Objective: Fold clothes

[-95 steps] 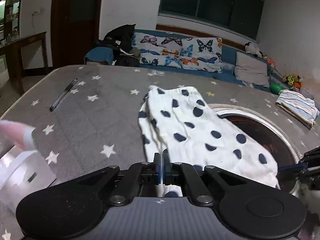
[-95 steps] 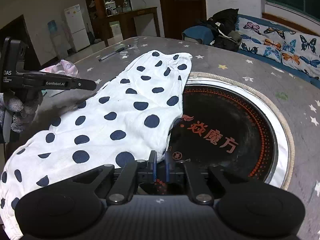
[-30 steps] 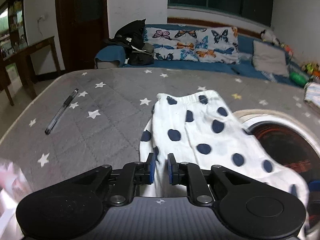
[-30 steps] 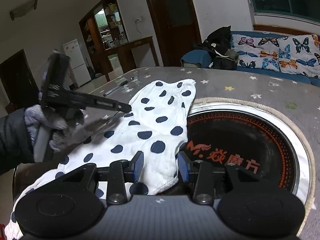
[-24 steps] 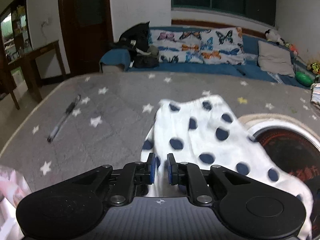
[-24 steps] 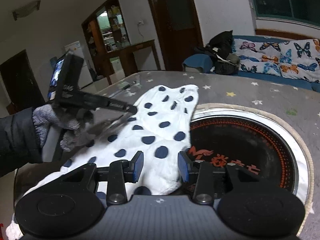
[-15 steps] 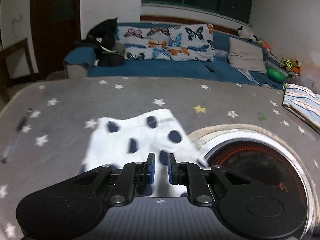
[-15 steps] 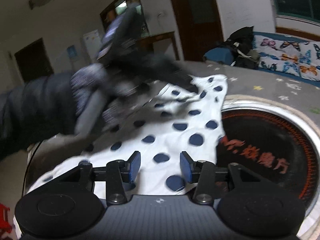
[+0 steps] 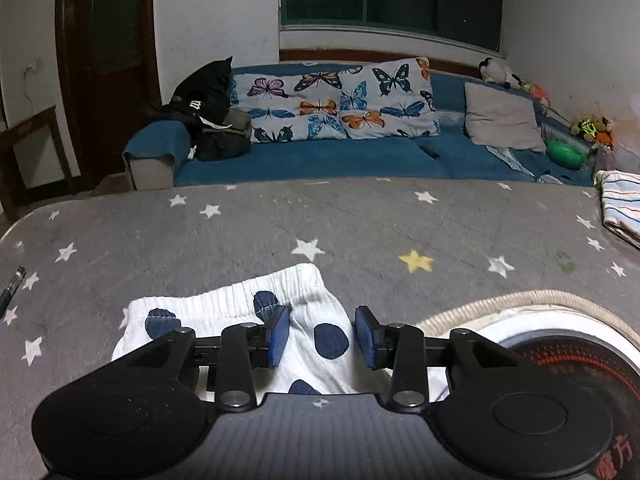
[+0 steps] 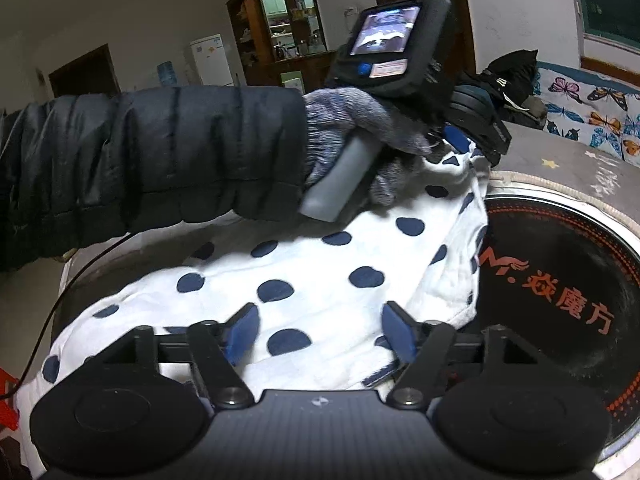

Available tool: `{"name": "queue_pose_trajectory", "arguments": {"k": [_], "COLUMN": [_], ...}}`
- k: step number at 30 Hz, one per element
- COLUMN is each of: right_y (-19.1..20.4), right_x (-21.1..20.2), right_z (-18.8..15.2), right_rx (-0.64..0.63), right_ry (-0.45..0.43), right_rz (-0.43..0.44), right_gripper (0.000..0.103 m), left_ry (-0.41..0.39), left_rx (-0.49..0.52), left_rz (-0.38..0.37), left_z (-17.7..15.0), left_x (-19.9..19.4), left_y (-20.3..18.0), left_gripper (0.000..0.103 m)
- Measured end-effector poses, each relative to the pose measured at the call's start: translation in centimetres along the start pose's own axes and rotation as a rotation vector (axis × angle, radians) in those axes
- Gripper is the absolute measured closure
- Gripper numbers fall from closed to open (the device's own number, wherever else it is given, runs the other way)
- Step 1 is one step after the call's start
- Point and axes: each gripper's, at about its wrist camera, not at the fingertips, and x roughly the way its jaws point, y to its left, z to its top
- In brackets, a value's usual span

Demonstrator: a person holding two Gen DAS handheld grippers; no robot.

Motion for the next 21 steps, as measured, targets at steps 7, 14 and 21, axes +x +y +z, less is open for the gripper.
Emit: {"name": "queue_pose_trajectory", "arguments": {"k": [7, 14, 21], "right_y": [1.2, 3.3, 5.6], "right_x": [-1.1, -2.4, -3.2], "right_z": [-0.1, -0.3, -0.9], "right_rx": [-0.006, -0.055, -0.095], "right_ry": [0.003, 0.021, 0.036], "right_rz": [-0.016, -0.023, -0.035], "right_gripper": [0.027, 0.022, 0.021], "left_ry": [0.002, -0.007, -0.004], "left_rx": [-0.017, -0.003, 0.002], "left_rz": [-0.031, -0.063, -0.136], "left_z": [-0.4, -3.9, -9.3], "left_x": [-3.2, -10.3, -17.8], "left_y": [0.4, 1.9, 2.1], "left_gripper": [0.044, 0.033, 0.025]}}
